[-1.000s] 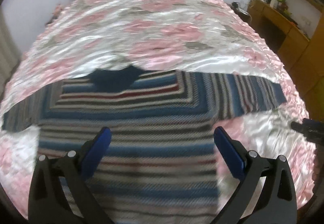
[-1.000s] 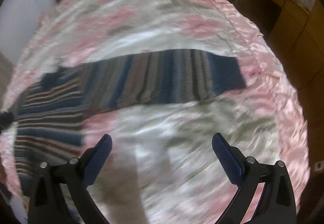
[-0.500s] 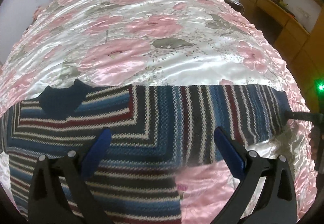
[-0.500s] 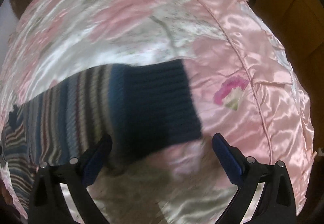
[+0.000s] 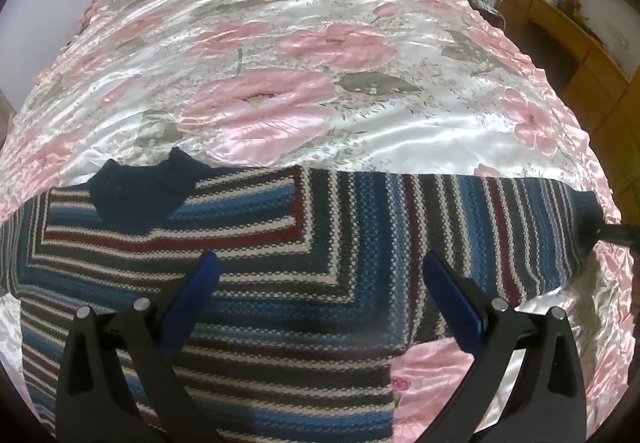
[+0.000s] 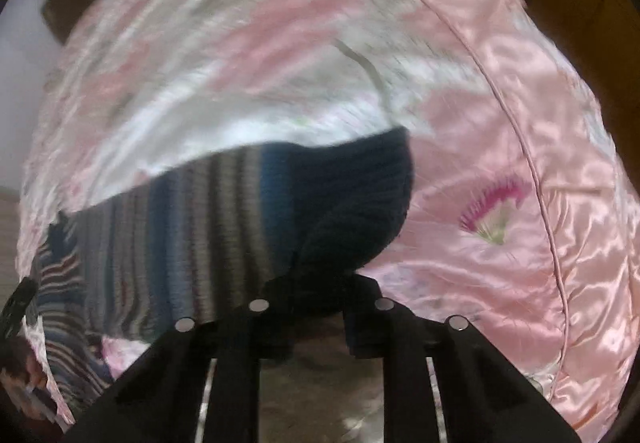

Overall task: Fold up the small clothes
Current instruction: 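Lift the cuff with the right tool, fold the sleeve across the body, release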

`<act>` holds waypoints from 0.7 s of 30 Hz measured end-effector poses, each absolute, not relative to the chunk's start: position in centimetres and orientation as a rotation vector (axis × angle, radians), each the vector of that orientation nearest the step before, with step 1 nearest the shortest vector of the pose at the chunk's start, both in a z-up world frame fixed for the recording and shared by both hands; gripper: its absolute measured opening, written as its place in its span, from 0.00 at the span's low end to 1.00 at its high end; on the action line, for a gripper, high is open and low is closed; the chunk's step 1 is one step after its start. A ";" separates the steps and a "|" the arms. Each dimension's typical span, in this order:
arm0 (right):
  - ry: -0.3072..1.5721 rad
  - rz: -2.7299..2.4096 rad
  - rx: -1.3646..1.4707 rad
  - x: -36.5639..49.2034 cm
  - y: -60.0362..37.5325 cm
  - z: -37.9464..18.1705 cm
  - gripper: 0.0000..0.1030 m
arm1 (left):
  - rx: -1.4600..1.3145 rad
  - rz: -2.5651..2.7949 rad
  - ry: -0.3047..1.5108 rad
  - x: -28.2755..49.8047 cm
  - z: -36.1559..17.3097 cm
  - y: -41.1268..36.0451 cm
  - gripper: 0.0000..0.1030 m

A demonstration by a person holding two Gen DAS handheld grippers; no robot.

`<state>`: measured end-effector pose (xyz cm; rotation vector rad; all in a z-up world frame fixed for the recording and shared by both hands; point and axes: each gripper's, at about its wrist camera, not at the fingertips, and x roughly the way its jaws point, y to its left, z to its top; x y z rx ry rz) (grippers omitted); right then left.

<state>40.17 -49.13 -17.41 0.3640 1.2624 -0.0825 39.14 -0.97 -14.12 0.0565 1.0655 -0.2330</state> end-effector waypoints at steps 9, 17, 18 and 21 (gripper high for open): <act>1.296 -0.234 0.381 38.5 -48.7 -18.2 0.17 | 0.031 -0.190 1.087 38.7 -14.2 3.3 0.98; 1.195 -0.155 0.251 41.1 -39.8 -14.6 0.17 | 0.008 -0.122 1.086 40.2 -13.6 10.0 0.98; 1.188 -0.129 0.231 41.3 -38.1 -14.1 0.17 | 0.003 -0.110 1.084 40.4 -13.5 10.9 0.98; 1.174 -0.027 0.170 42.9 -31.4 -13.0 0.17 | -0.008 -0.081 1.080 40.9 -13.4 13.4 0.98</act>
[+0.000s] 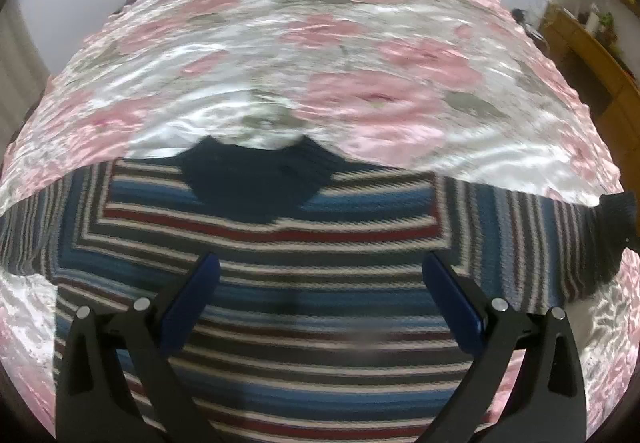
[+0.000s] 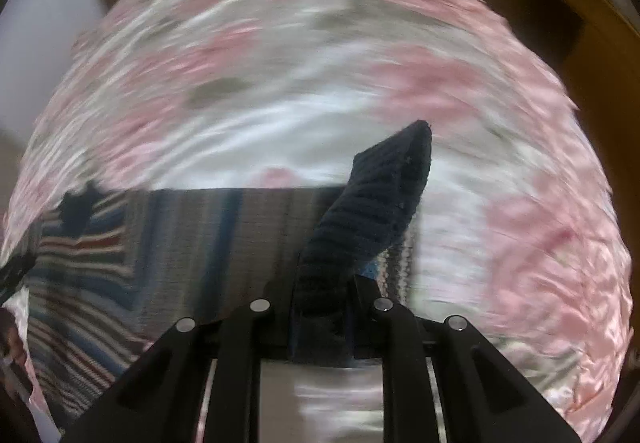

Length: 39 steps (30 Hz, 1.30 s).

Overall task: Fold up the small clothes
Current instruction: 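Lift the cuff with the right tool, fold the sleeve across the body, release, then grasp the other sleeve cuff with the left tool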

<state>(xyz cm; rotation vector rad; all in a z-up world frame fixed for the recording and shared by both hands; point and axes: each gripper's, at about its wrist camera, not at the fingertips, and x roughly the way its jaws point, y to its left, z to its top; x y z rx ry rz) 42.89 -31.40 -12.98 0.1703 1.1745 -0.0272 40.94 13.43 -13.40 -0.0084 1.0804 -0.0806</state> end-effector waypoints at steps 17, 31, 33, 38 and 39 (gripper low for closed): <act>1.302 0.334 0.113 44.5 -9.2 -20.1 0.47 | -0.070 -0.050 1.121 41.1 -15.2 19.1 0.98; 1.188 0.144 0.046 38.2 -19.0 -15.2 0.56 | -0.123 -0.259 1.252 40.2 -19.2 7.4 0.97; 1.182 0.120 0.050 37.2 -20.6 -15.4 0.57 | -0.136 -0.287 1.279 40.2 -20.0 5.7 0.97; 1.161 0.092 0.152 33.7 -24.6 -16.0 0.62 | -0.184 -0.317 1.353 40.6 -22.4 2.3 0.97; 1.158 0.092 0.156 33.4 -24.9 -16.1 0.62 | -0.189 -0.315 1.358 40.6 -22.6 2.0 0.97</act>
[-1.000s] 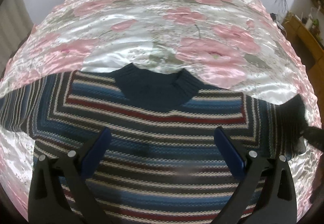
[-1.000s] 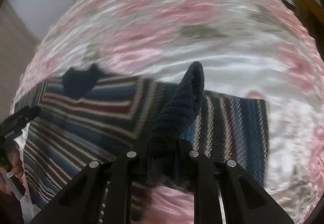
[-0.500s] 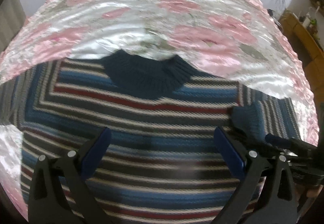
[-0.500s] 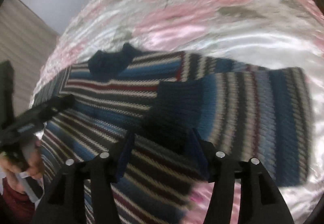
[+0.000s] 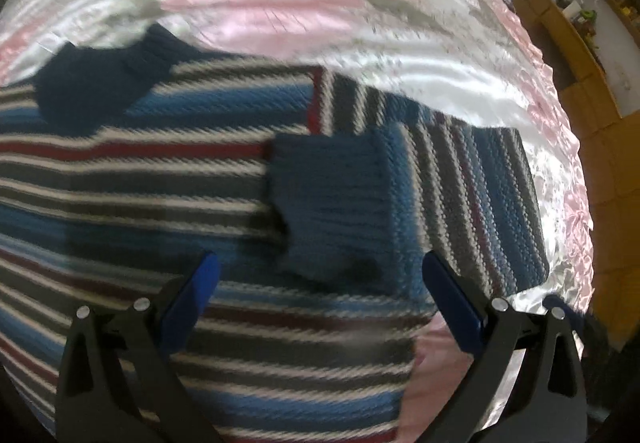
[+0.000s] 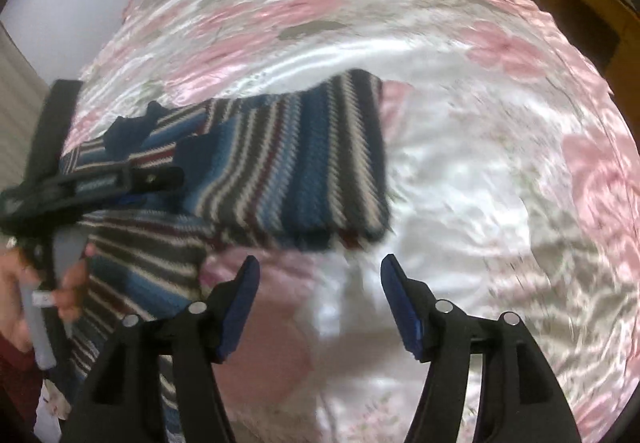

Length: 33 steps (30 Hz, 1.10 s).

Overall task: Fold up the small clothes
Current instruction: 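Grasp the other sleeve cuff with the left tool, then fold the held sleeve across the sweater body with the left tool, release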

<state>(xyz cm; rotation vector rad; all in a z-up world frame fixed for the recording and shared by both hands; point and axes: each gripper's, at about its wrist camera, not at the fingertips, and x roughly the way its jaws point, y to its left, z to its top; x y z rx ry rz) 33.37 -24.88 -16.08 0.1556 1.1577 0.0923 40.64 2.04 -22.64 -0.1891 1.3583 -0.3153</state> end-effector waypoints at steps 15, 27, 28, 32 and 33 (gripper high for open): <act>1.123 0.090 0.195 30.0 -26.3 -16.0 0.62 | -0.299 -0.371 1.286 40.6 -21.3 0.7 0.07; 1.120 0.143 0.181 30.6 -23.2 -15.6 0.62 | -0.267 -0.291 1.052 42.6 -13.9 10.3 0.07; 1.120 0.149 0.181 30.9 -22.8 -15.6 0.62 | -0.261 -0.266 1.046 43.0 -13.8 11.7 0.07; 1.120 0.179 0.189 32.1 -21.0 -15.5 0.63 | -0.247 -0.201 1.041 43.6 -13.8 16.4 0.07; 1.120 0.185 0.191 32.3 -20.6 -15.5 0.63 | -0.241 -0.176 1.041 43.8 -14.0 17.7 0.07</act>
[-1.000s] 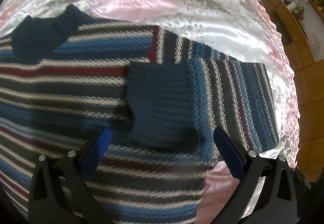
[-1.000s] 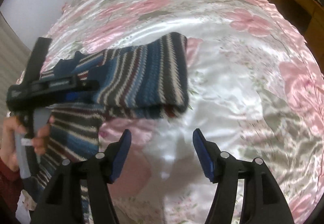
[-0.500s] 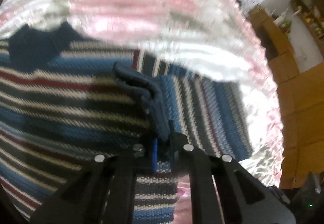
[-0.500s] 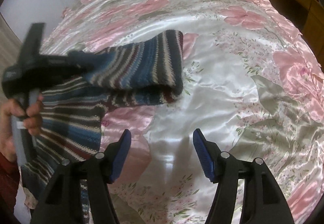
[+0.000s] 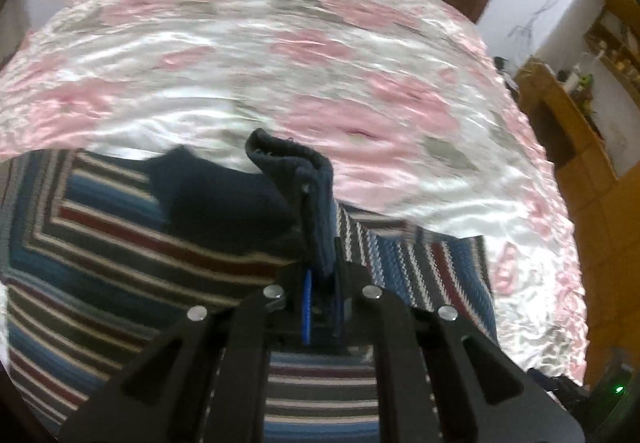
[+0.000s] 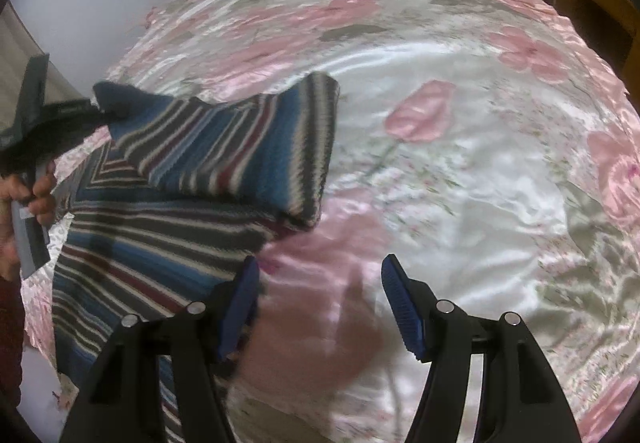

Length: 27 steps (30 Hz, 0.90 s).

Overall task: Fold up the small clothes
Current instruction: 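Fold the held sleeve across the sweater body with the left tool, release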

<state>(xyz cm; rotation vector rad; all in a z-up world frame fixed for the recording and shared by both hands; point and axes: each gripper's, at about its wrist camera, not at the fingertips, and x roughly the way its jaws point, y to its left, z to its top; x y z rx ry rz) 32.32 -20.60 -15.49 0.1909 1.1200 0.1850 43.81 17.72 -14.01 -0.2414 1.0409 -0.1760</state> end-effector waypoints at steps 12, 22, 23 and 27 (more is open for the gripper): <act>1.261 0.212 0.359 39.8 -17.4 -20.5 0.63 | -0.265 -0.064 1.141 44.6 -20.2 23.5 0.07; 1.322 0.177 0.282 40.4 -16.1 -22.6 0.29 | -0.194 0.000 1.209 44.5 -24.9 24.4 0.19; 1.329 0.173 0.299 40.4 -16.3 -22.9 0.29 | -0.199 -0.002 1.206 44.4 -24.9 24.7 0.21; 1.332 0.173 0.292 40.4 -16.3 -22.3 0.35 | -0.180 0.042 1.186 43.6 -23.1 26.5 0.35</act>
